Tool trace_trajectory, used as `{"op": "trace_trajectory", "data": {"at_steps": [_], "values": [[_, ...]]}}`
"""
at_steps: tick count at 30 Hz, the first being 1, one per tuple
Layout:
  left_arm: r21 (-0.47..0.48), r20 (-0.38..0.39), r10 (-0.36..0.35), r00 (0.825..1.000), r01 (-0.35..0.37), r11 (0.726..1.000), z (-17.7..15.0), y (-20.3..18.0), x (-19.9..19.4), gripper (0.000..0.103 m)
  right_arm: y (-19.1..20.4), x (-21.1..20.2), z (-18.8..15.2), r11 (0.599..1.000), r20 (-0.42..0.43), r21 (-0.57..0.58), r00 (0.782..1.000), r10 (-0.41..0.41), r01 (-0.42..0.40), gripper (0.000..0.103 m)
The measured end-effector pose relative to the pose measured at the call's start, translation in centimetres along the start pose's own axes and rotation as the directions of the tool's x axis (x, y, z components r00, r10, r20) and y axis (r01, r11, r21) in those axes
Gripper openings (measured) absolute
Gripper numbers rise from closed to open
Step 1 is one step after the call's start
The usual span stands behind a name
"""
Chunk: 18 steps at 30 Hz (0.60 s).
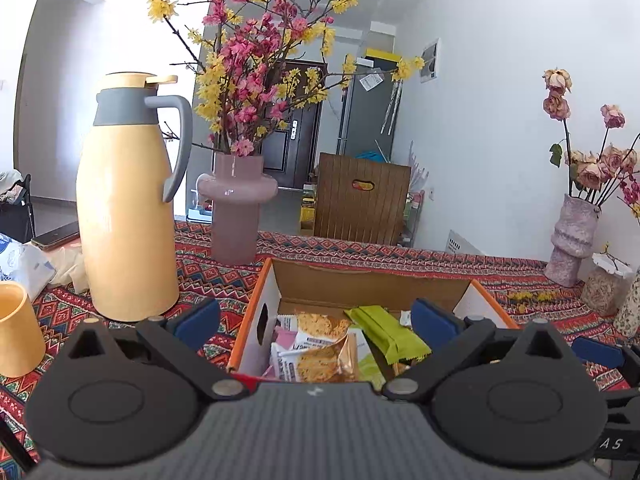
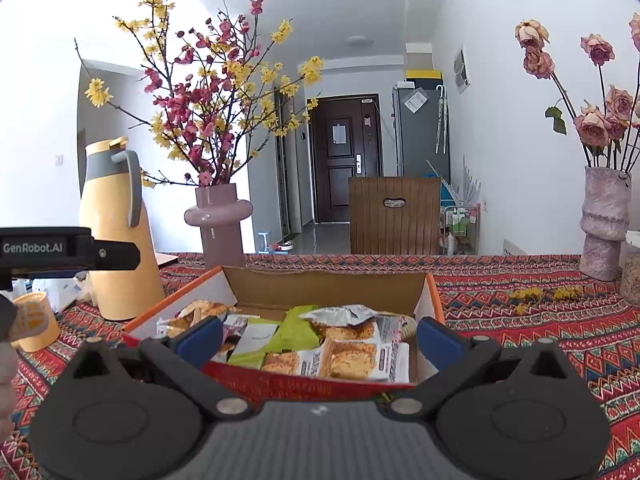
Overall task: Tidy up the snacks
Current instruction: 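Move both grippers back toward the pink and white packets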
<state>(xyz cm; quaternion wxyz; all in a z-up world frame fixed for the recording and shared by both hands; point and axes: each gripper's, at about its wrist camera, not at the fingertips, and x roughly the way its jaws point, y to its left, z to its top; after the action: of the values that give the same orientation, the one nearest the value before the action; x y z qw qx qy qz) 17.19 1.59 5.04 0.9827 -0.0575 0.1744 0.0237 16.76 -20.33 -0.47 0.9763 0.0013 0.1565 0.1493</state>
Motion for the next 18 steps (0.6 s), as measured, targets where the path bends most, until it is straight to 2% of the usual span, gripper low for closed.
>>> {"op": "trace_trajectory", "data": {"at_steps": [8,14,18], "values": [[0.056,-0.085,0.014,0.996,-0.009,0.998,-3.7,1.7,0.0,0.103,-1.2,-1.0,-3.3,0.999,-0.094,0.026,0.995,-0.040,0.043,0.103],[0.050,-0.156,0.011,0.988,-0.004,0.999,-6.7,2.6,1.5,0.103,-1.6,-1.4,-5.1,0.997,-0.153,0.045,0.987,-0.051,0.058,0.103],[0.036,-0.179,0.020,0.984,-0.014,0.999,-7.4,3.1,2.3,0.103,-1.0,-1.2,-5.7,0.998,-0.184,0.030,0.982,-0.040,0.046,0.103]]}}
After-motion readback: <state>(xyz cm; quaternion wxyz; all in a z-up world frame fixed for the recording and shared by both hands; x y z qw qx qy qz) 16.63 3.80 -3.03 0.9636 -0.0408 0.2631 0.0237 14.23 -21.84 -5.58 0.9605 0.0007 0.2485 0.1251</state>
